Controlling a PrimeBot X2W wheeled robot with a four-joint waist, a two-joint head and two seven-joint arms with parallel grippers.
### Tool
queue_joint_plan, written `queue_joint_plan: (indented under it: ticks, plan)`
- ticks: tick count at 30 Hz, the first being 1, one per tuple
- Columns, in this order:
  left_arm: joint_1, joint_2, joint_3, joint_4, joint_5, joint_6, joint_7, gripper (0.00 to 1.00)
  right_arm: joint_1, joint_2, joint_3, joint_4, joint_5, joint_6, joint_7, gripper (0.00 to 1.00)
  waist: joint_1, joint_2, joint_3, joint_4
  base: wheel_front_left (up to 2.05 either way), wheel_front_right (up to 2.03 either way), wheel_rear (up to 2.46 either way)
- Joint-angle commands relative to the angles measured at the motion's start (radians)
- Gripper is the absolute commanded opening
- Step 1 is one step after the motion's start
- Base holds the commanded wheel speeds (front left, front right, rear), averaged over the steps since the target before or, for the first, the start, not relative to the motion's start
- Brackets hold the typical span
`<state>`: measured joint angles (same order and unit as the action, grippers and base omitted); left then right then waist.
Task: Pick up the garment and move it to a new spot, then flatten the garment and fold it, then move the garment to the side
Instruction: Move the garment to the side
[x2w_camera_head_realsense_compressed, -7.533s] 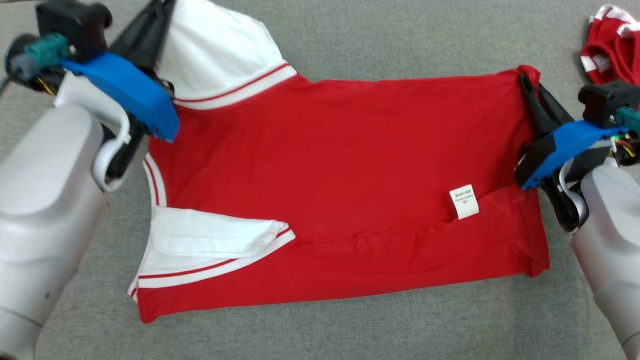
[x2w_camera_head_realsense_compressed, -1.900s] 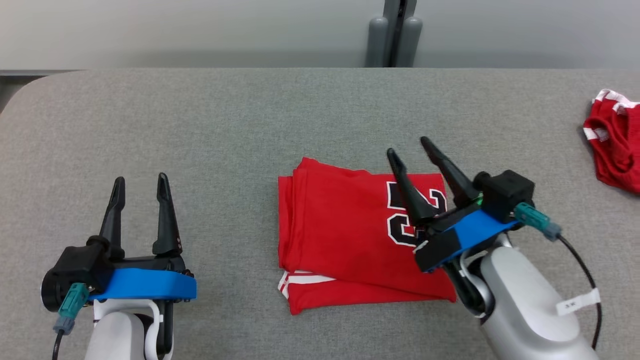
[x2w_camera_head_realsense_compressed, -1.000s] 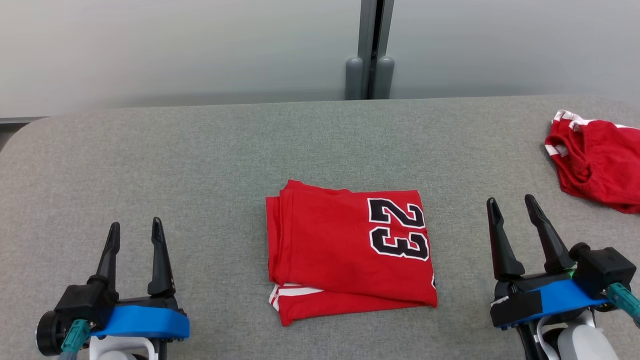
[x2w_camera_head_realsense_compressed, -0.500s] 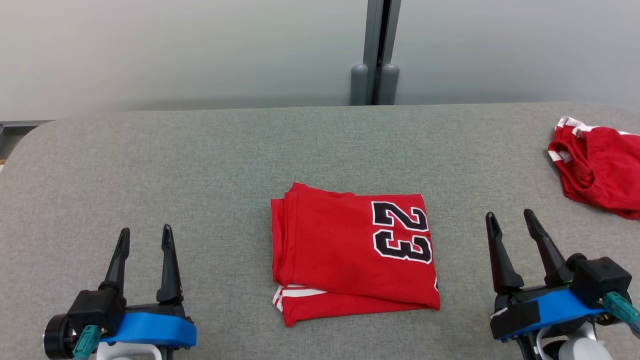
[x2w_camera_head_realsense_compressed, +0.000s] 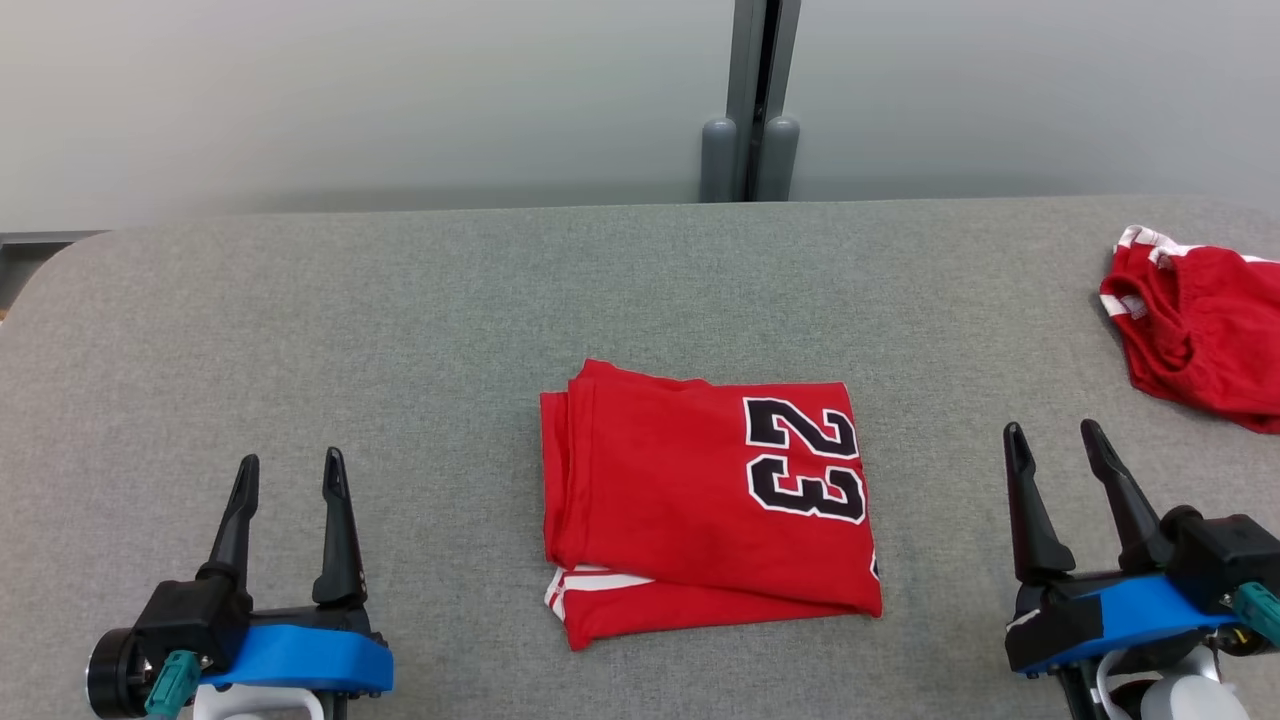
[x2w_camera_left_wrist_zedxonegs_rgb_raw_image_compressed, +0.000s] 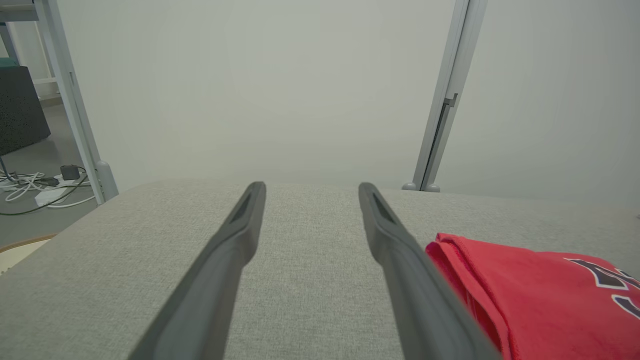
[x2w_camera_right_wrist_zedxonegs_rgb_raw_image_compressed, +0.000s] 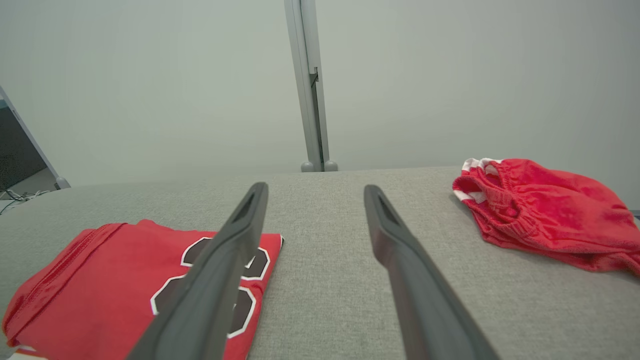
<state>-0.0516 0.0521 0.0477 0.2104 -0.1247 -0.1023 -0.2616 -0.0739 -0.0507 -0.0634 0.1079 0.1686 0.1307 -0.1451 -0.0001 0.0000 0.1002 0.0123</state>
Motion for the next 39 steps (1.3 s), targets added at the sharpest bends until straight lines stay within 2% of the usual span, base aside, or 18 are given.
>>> queue_joint_plan:
  ticks: [1,4,11,20,31,39]
  plan:
    - [-0.01,0.001,-0.003,-0.002,-0.005,0.003,-0.004,1.0,-0.004,0.0,-0.006,0.002,-0.007,0.0,0.004,1.0,0.0001,0.0,0.003,0.003,0.0,0.0,0.0]
    - [-0.022,0.003,-0.003,0.002,-0.007,0.001,-0.004,1.0,-0.04,-0.002,-0.009,0.001,-0.016,0.0,0.012,1.0,0.0001,0.0,0.012,0.007,0.0,0.0,0.0]
    - [-0.05,0.002,-0.009,-0.001,-0.012,0.001,-0.004,1.0,-0.163,-0.013,0.054,0.05,-0.015,0.0,0.066,1.0,0.0001,0.0,0.054,0.019,0.0,0.0,0.0]
    - [-0.096,0.0,-0.034,0.002,-0.024,0.006,-0.004,1.0,-0.285,-0.016,0.115,0.227,0.004,0.0,0.077,1.0,0.0001,0.0,0.113,0.049,0.0,0.0,0.0]
    - [-0.121,-0.002,-0.04,0.007,-0.037,0.01,-0.004,1.0,-0.293,-0.017,0.154,0.46,0.024,0.0,0.027,1.0,0.0001,0.0,0.151,0.066,0.0,0.0,0.0]
    - [-0.134,-0.002,-0.054,0.015,-0.05,0.015,-0.004,1.0,-0.302,-0.004,0.22,0.595,0.05,0.0,0.004,1.0,0.0001,0.0,0.159,0.071,0.0,0.0,0.0]
